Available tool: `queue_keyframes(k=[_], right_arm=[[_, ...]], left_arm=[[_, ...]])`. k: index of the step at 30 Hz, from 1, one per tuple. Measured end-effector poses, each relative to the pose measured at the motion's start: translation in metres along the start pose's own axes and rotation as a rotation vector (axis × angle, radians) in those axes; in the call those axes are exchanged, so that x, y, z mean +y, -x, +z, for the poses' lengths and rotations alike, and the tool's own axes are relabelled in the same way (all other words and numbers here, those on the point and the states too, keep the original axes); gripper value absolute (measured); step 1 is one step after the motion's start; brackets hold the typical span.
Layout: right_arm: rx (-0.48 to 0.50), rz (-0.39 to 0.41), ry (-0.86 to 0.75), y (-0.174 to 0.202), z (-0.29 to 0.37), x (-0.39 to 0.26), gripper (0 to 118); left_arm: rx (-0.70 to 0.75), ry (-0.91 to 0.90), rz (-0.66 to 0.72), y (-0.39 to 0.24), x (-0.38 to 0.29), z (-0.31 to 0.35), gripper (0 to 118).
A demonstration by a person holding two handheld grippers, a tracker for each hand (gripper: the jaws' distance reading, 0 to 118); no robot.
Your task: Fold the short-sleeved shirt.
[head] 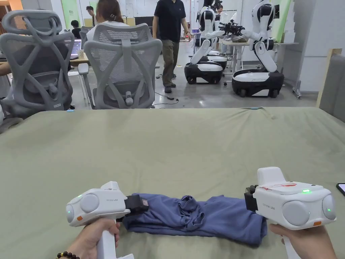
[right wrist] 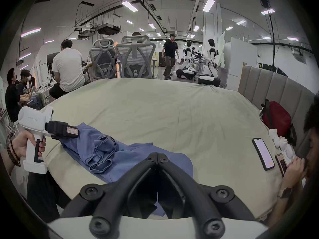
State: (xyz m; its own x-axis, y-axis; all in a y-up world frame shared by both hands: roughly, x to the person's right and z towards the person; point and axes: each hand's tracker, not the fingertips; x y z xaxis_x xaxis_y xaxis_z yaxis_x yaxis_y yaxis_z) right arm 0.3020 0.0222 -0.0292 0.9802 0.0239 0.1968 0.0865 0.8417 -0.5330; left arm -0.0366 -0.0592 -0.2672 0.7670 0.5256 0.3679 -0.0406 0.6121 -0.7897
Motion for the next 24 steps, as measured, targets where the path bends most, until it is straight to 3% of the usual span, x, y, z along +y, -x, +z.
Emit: queue_keyframes(k=[1, 3, 12, 19, 24], right_arm=[[-0.001, 0.001, 0.002, 0.0, 0.0, 0.0, 0], [-0.005, 0.001, 0.006, -0.001, 0.001, 0.0, 0], [-0.015, -0.013, -0.001, -0.011, 0.008, 0.0, 0], [-0.013, -0.024, -0.005, -0.013, 0.007, -0.001, 0], [0.005, -0.037, 0.002, -0.005, -0.001, -0.002, 0]], left_arm=[[0.06, -0.009, -0.045, -0.004, -0.003, -0.004, 24], [0.079, 0.004, -0.085, -0.012, -0.006, -0.008, 14], [0.079, -0.061, -0.036, 0.013, 0.02, 0.027, 11], [0.356, -0.163, -0.071, 0.062, 0.045, 0.088, 11], [0.287, -0.189, -0.128, 0.04, 0.044, 0.111, 11]])
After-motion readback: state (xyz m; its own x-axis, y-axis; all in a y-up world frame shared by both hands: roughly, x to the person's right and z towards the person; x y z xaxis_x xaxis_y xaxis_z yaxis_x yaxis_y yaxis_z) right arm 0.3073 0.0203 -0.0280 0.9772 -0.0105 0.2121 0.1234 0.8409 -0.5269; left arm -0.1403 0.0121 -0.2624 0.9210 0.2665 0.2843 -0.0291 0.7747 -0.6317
